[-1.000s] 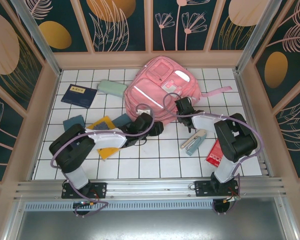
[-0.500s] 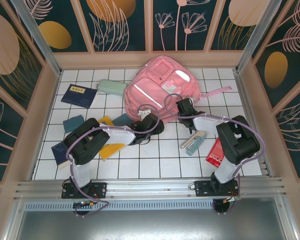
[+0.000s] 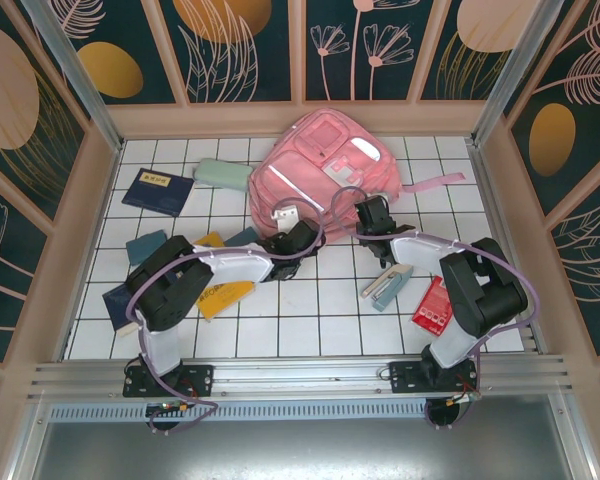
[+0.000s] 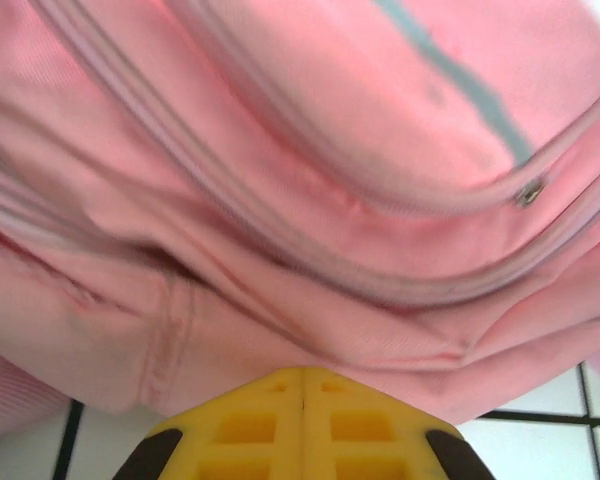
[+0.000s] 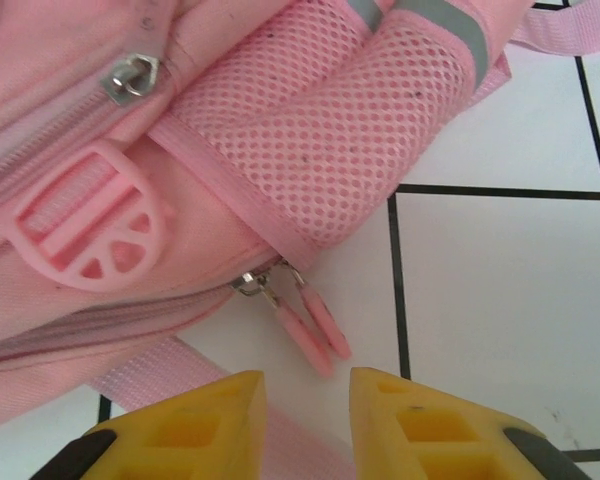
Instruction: Pack the student bag
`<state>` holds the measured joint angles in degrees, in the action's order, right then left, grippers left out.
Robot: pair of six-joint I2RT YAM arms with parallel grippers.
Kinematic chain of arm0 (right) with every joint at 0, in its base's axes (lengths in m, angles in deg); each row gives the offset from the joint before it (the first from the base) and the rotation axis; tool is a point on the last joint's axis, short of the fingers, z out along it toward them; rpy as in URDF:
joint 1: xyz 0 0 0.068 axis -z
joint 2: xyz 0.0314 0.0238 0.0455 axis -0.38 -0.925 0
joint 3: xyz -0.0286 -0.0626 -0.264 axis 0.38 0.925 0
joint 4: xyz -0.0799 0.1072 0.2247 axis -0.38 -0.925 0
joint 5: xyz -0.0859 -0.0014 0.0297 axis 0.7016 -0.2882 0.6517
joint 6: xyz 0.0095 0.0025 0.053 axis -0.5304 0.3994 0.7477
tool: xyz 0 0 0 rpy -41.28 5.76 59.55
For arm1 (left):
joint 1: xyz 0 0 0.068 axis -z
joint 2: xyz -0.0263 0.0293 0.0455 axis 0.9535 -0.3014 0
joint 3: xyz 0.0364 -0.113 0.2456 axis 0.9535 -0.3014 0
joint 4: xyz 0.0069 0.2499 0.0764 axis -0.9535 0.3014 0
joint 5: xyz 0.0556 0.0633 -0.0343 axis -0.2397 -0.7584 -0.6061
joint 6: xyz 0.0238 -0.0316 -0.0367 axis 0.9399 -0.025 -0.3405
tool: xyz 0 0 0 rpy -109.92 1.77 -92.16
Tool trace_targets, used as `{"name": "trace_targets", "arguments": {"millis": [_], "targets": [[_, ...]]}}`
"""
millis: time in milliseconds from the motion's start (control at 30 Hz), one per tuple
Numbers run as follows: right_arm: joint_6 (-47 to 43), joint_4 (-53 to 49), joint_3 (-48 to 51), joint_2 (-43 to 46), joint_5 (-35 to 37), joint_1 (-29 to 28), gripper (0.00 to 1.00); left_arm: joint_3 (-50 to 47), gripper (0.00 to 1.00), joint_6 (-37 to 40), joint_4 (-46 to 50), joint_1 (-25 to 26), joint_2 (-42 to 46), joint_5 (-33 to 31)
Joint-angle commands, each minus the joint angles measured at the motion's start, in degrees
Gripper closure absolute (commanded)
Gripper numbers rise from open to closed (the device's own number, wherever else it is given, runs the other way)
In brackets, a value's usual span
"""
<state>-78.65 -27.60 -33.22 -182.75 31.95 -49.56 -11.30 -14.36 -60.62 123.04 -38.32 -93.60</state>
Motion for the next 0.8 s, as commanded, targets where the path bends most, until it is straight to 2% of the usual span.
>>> {"name": "trace_targets", "arguments": {"millis": [0, 133, 167, 200, 300, 333, 367, 600, 700, 767], "targets": [[-0.6, 1.4, 0.8, 1.3, -1.7, -0.1, 0.71, -0.3, 1.0, 1.8, 1.3, -0.4, 2.8, -4.9], [-0.5, 1.5, 0.9, 1.6, -2.1, -0.1, 0.71, -0.3, 1.0, 2.3, 1.2, -0.5, 3.1, -4.3], [-0.4, 1.4, 0.9, 1.6, -2.2, -0.1, 0.71, -0.1, 0.89, 2.3, 1.2, -0.4, 3.1, -3.6], [-0.3, 1.4, 0.9, 1.6, -2.2, -0.2, 0.71, 0.3, 0.7, 2.3, 1.2, -0.4, 2.7, -2.9], [-0.1, 1.5, 1.0, 1.5, -2.2, -0.3, 0.71, 2.4, 0.31, 1.6, 2.7, -0.5, 0.2, -2.4], [-0.1, 1.5, 1.0, 1.4, -2.2, -0.4, 0.71, 3.3, 0.21, 1.0, 3.9, -0.6, -0.8, -2.8], [0.0, 1.5, 1.1, 1.5, -2.3, -0.4, 0.71, 4.4, 0.18, 0.4, 5.0, -0.7, -2.0, -3.1], [0.1, 1.8, 1.4, 1.6, -2.5, -0.8, 0.71, 8.8, 0.18, -2.6, 9.4, -2.1, -8.5, -3.2], [0.2, 1.8, 1.4, 1.5, -2.6, -0.9, 0.71, 9.5, 0.23, -3.2, 9.4, -2.9, -10.7, -2.2], [0.2, 1.9, 1.5, 1.7, -2.6, -0.9, 0.7, 10.2, 0.31, -3.4, 10.1, -3.2, -12.3, -1.9]]}}
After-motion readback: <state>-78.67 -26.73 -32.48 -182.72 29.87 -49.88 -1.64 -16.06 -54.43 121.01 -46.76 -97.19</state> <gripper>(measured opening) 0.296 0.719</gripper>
